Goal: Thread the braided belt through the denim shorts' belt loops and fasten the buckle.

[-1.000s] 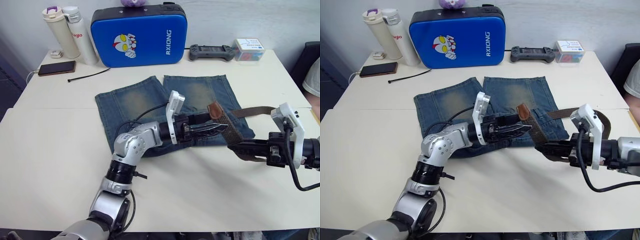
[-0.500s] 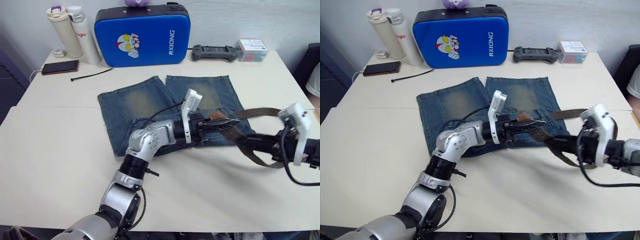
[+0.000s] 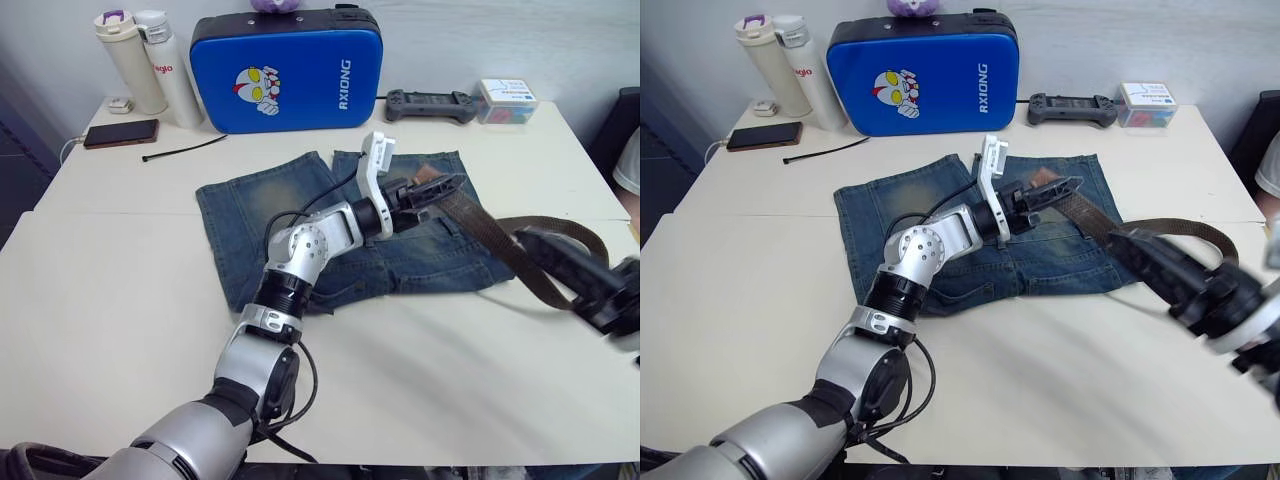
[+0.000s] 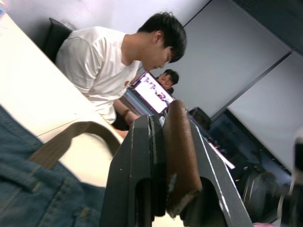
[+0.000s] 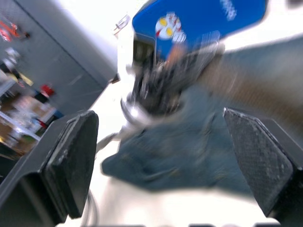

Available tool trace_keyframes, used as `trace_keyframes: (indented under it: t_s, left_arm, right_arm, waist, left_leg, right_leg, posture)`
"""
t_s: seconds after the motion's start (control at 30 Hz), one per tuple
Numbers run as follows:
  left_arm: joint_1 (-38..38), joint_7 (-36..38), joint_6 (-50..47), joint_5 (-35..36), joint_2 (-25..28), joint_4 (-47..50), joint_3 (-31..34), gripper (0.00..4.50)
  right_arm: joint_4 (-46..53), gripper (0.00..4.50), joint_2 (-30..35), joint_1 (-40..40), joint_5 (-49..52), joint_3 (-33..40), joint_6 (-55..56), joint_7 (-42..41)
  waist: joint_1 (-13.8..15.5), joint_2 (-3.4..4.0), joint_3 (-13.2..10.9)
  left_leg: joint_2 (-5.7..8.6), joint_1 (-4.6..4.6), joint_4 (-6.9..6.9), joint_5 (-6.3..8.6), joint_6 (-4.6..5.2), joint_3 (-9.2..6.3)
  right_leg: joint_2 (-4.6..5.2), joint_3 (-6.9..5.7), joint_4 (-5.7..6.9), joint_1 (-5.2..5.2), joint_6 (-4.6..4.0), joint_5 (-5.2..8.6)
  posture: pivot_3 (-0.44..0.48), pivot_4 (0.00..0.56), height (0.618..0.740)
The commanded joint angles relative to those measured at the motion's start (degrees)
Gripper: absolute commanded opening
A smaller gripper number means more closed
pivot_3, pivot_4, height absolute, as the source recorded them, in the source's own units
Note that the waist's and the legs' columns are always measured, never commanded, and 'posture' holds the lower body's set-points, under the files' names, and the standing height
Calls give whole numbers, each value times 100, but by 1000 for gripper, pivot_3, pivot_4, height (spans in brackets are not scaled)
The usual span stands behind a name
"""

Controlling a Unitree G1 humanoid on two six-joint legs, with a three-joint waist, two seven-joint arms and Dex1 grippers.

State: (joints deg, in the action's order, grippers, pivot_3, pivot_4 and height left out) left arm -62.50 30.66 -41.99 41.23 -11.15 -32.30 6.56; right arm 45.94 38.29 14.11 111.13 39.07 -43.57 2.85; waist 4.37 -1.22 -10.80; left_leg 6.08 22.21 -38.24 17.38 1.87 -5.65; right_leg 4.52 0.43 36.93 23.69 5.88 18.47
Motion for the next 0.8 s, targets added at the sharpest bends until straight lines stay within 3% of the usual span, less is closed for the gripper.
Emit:
trace_keyframes:
  t_s: [0.03, 0.17, 0.27, 0.47, 0.8]
  left_arm:
    - [-276, -8, -461, 472, -553, 167, 130, 0]
    - [-348, -46, -1102, 795, -354, 175, 276, 0]
    - [-335, -39, -1269, 747, -231, 195, 241, 0]
    - [-153, -73, -1452, 584, -125, 456, 83, 0]
    - [-66, -350, -1292, 437, -31, 442, 190, 0]
  right_arm:
    - [425, 4484, -771, 49, -273, -821, 900, 588]
    - [-336, 4484, -1851, -14, -277, -1640, 1405, 367]
    - [-701, 4484, -2256, -212, -525, -1981, 1589, 254]
    - [-1080, 4484, -2712, -850, -964, -2153, 2018, -19]
    - [-1026, 4484, -3016, -1047, -959, -2075, 2303, -766]
  waist:
    - [-29, -1, 3]
    - [-109, 1, 6]
    - [-165, 5, 8]
    - [-270, 12, 12]
    - [-294, 14, 13]
  left_leg:
    - [7, -2, 0, 0, 0, 1]
    - [8, -10, 2, -2, 0, 0]
    - [7, -11, 9, -3, -2, -1]
    - [8, -10, 15, -6, -6, -1]
    - [8, -10, 18, -6, -6, -3]
  right_leg:
    - [3, 5, -1, 0, 4, -2]
    - [0, 9, -2, 0, 6, -3]
    - [-3, 9, -2, 2, 5, -3]
    - [-5, 12, 3, 12, 4, -3]
    - [-5, 11, 4, 14, 4, -3]
  posture:
    - [0, 150, 740]
    - [0, 150, 740]
    - [0, 150, 740]
    - [0, 150, 740]
    - [0, 150, 740]
